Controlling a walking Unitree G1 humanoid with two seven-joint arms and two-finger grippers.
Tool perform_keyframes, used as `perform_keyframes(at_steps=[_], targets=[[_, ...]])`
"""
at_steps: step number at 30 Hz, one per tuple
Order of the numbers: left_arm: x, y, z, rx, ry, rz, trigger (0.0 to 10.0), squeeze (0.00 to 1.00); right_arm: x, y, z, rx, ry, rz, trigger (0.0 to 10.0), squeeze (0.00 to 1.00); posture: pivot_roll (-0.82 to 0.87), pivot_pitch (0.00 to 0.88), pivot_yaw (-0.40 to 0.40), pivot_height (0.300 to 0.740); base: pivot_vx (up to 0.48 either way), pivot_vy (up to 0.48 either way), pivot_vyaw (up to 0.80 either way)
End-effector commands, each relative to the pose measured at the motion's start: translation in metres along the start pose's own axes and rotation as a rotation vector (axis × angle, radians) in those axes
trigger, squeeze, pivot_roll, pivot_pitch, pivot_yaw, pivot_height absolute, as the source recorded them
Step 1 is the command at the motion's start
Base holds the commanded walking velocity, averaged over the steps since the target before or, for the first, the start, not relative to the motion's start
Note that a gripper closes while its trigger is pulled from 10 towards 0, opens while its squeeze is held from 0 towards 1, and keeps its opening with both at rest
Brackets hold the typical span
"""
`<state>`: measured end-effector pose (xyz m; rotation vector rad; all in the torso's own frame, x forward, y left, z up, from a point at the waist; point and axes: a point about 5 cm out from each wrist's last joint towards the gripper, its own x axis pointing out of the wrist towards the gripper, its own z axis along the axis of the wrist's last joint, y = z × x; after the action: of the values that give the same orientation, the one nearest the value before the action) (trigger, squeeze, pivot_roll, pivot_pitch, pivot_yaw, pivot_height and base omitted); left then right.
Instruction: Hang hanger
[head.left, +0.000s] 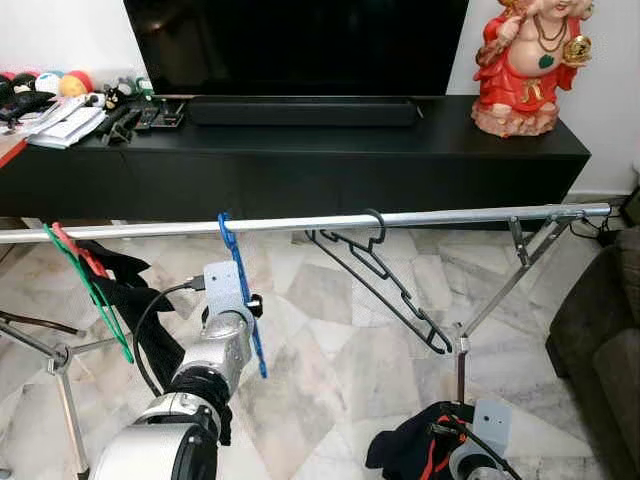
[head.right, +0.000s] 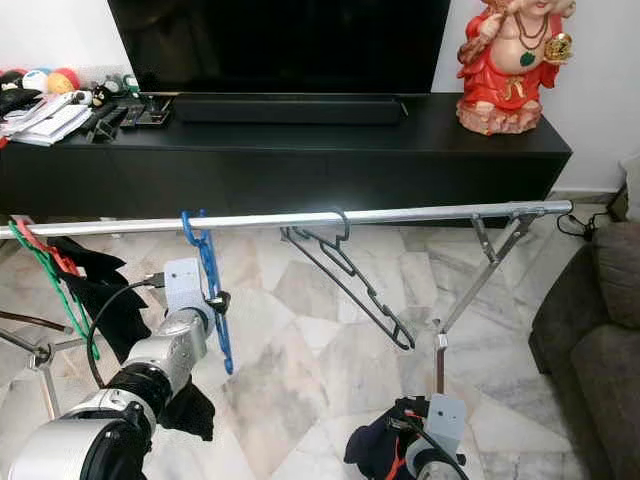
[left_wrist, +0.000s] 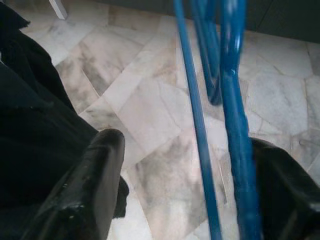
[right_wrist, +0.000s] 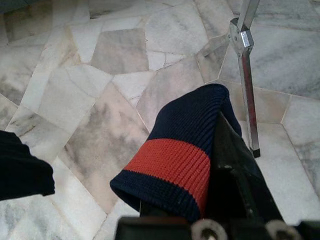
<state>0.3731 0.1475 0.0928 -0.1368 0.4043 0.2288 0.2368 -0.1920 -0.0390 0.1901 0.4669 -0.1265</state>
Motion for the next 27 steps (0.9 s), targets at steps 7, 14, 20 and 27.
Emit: perform_keyframes(at_steps=[7,14,20,27], targets=[[0.001,-0.009,0.008,-0.019,-0.028,-0.064,0.0,0.00,-0.002,0.002,-0.003,0.001,0.000,0.006,10.0,0.00,-0.10,0.118,0.042,0.740,0.000,0.000,0.00],[-0.001,-0.017,0.006,-0.045,-0.021,-0.108,0.0,0.00,-0.003,-0.001,-0.005,0.005,0.010,-0.005,10.0,0.00,-0.10,0.118,0.041,0.740,0.000,0.000,0.00],[-0.001,-0.019,0.010,-0.034,-0.040,-0.111,0.0,0.00,-0.004,-0.001,-0.008,0.010,0.022,-0.009,10.0,0.00,-0.10,0.119,0.043,0.740,0.000,0.000,0.00],[0.000,-0.014,0.015,-0.002,-0.075,-0.076,0.0,0.00,-0.005,0.000,-0.010,0.011,0.030,-0.007,10.0,0.00,-0.09,0.114,0.042,0.740,0.000,0.000,0.00]])
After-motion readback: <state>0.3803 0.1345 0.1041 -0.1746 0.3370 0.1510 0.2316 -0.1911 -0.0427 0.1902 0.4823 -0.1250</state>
